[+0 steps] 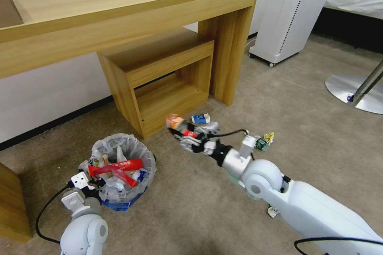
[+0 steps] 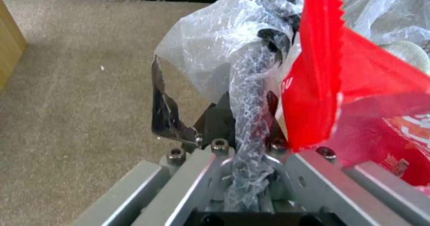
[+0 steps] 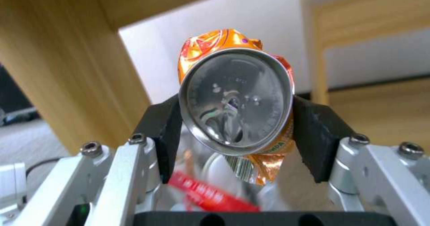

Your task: Pick up the trash bin and place the garbage on the floor into it.

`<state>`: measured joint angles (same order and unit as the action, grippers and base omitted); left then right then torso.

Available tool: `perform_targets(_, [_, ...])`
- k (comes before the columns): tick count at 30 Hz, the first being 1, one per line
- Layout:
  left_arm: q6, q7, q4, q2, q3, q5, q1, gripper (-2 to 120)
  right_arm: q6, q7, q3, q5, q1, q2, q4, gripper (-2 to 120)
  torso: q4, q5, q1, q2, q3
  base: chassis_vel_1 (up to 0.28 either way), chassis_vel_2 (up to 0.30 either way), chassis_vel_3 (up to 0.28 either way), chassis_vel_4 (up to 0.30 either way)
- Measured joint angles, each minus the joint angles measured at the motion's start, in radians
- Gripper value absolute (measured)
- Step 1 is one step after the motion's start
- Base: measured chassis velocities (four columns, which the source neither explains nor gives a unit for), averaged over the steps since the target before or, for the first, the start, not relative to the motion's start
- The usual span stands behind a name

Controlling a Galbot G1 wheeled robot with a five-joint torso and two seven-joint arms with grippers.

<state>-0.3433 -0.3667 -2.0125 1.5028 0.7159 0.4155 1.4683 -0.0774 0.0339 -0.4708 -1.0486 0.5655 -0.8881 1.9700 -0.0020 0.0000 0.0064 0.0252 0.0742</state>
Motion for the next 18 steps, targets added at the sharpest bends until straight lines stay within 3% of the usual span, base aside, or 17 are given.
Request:
perform_targets(10, [-0.01,-0.004,-0.031,0.011,-0.01,-0.002,0.01,0,-0.124,0.171,-0.177,-0.041,-0.124,-0.122,-0.1,52,-0.0003,-0.0002,0.0,0.0,0.0,0.0,0.0,0.0,0.0])
perform_targets(13, [-0.01,-0.004,-0.041,0.017,-0.01,-0.007,0.017,0,-0.177,0.254,-0.236,-0.075,-0.168,-0.226,-0.158,52,-0.0002,-0.0002,0.0,0.0,0.0,0.0,0.0,0.0,0.0])
perform_targets(18, [-0.01,-0.004,-0.051,0.02,-0.005,-0.008,0.023,0,-0.241,0.343,-0.272,-0.084,-0.197,-0.32,-0.214,52,0.0002,-0.0002,0.0,0.0,0.0,0.0,0.0,0.0,0.0])
